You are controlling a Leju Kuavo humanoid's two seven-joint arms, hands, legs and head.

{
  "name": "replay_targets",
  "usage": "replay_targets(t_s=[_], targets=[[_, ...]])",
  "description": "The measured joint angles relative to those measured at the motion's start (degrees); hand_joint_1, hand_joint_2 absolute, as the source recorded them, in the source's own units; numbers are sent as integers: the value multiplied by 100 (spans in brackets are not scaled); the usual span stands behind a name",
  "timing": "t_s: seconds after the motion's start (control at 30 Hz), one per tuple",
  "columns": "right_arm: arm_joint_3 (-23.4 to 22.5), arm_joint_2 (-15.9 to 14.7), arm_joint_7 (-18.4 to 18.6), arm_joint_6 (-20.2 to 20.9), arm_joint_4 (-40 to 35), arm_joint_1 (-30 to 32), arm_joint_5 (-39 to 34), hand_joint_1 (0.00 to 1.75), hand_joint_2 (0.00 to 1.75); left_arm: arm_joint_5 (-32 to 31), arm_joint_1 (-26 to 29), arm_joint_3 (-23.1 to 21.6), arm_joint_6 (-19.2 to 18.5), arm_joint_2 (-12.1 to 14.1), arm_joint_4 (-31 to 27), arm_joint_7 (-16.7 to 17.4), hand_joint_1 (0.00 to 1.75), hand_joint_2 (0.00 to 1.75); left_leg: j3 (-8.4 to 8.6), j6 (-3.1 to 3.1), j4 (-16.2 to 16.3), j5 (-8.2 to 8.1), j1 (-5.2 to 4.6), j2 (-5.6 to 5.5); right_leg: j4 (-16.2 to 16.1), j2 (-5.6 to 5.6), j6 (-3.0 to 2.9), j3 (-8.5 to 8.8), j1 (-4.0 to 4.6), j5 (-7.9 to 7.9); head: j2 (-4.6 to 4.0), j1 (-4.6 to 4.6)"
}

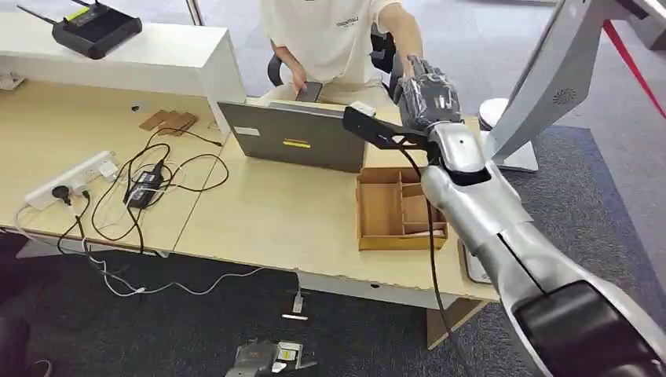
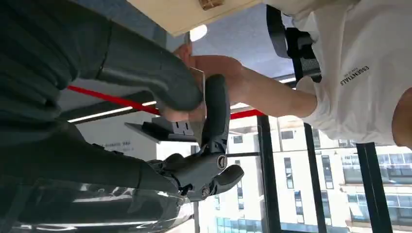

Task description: Pass the card to the sensor for recognition and then transmit it.

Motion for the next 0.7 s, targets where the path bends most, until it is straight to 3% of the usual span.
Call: replay_targets(t_s=[0.5,0.7], targets=[[186,-37,269,-221,540,-8,310,0,175,63,8,-4,9,6,35,35,0,0,2,0,1,0,0,0,0,0,0,-1,0,0,0,0],[227,-168,240,-840,599,-53,234,0,175,123,18,-4,52,15,48,37,0,0,3,0,3,0,0,0,0,0,0,-1,0,0,0,0]])
